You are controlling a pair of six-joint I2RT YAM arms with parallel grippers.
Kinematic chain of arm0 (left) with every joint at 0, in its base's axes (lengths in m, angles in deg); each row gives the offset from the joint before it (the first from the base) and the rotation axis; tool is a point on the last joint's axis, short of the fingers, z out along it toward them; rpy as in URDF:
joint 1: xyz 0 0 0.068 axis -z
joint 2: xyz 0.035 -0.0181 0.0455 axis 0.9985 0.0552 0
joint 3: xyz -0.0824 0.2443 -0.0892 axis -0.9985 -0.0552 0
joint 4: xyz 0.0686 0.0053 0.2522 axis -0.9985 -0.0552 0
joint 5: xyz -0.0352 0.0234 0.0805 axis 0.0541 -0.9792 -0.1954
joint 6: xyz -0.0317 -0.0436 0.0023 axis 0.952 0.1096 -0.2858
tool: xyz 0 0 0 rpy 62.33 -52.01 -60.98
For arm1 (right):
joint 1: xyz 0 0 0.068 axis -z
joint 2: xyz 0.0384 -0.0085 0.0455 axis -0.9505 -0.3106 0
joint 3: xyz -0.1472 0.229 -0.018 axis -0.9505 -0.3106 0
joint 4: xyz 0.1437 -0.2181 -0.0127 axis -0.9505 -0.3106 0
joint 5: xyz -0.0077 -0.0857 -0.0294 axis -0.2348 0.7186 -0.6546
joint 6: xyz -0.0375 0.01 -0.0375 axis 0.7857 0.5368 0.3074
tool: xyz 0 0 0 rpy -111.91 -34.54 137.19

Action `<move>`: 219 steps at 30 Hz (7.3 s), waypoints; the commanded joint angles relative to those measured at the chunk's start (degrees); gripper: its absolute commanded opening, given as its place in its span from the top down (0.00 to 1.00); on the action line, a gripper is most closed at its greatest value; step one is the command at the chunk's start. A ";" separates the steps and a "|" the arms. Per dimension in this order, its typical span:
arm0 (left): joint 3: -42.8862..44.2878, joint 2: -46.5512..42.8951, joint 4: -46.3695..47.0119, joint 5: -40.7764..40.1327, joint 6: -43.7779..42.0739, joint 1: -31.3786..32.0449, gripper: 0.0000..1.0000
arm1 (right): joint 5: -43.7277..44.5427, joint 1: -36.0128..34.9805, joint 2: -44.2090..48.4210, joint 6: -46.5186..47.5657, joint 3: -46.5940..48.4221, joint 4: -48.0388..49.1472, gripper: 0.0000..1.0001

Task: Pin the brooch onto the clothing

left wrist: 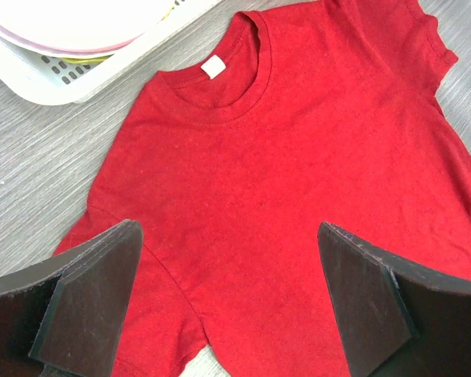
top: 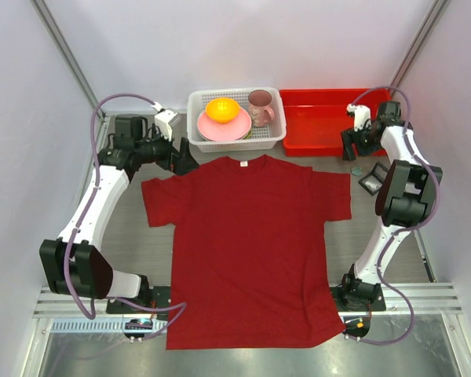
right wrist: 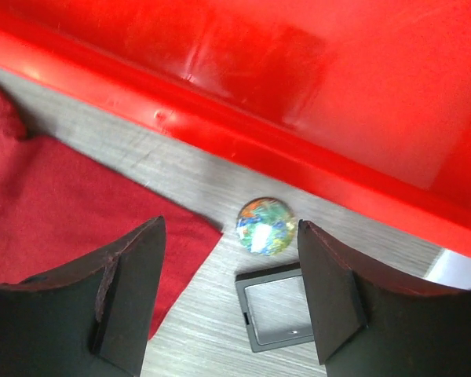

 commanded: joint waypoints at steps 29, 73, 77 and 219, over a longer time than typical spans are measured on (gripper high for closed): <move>-3.95 -4.93 -0.22 3.66 -2.22 0.09 0.02 | 0.07 4.26 -9.00 3.99 2.70 -1.77 0.31; -2.64 -2.91 0.83 3.13 -1.61 -0.17 0.01 | 0.51 4.44 -7.16 2.85 1.21 -6.25 0.63; -2.55 -3.26 1.18 3.66 -0.46 -0.78 0.00 | -1.50 4.44 -4.35 2.23 2.00 -7.74 0.65; -31.55 -1.07 -5.50 -19.98 -28.24 96.33 0.43 | -27.09 -19.30 30.11 -21.85 -32.01 -11.00 0.41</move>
